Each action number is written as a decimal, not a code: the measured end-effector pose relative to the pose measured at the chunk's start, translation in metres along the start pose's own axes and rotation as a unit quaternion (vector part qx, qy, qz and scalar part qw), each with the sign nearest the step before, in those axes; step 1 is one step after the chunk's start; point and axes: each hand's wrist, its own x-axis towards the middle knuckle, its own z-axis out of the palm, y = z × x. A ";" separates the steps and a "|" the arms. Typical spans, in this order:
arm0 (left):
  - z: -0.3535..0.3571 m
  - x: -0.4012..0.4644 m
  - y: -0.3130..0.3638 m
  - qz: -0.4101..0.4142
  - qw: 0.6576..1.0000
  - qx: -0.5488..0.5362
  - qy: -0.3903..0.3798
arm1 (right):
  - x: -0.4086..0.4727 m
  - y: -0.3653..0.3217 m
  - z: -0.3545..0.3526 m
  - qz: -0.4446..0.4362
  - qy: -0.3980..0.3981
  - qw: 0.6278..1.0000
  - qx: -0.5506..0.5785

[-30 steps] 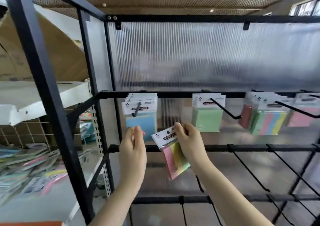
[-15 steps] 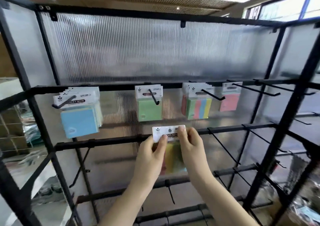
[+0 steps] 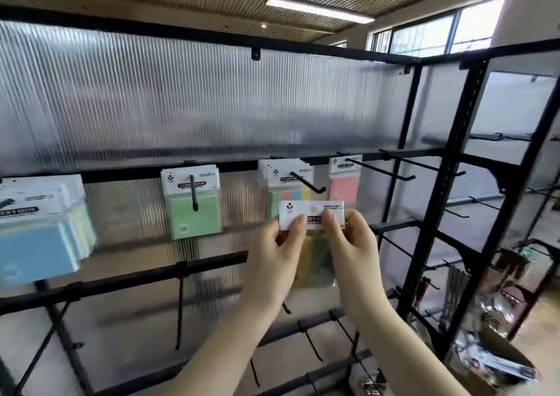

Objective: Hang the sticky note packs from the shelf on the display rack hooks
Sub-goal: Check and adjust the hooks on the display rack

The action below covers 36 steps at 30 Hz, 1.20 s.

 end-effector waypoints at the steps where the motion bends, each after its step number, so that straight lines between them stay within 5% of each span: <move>1: 0.004 0.006 0.001 0.003 1.000 -0.003 -0.001 | 0.005 -0.001 -0.001 -0.007 0.007 1.000 -0.005; 21: 0.020 0.055 -0.015 0.074 0.995 -0.024 -0.064 | 0.058 0.022 -0.002 -0.078 0.028 0.996 0.017; 29: 0.016 0.068 -0.051 0.115 0.984 0.063 0.121 | 0.078 0.044 0.007 -0.042 0.016 0.998 -0.047; 36: 0.008 0.083 -0.087 0.048 0.988 0.077 0.128 | 0.098 0.070 0.018 0.006 0.039 0.996 -0.080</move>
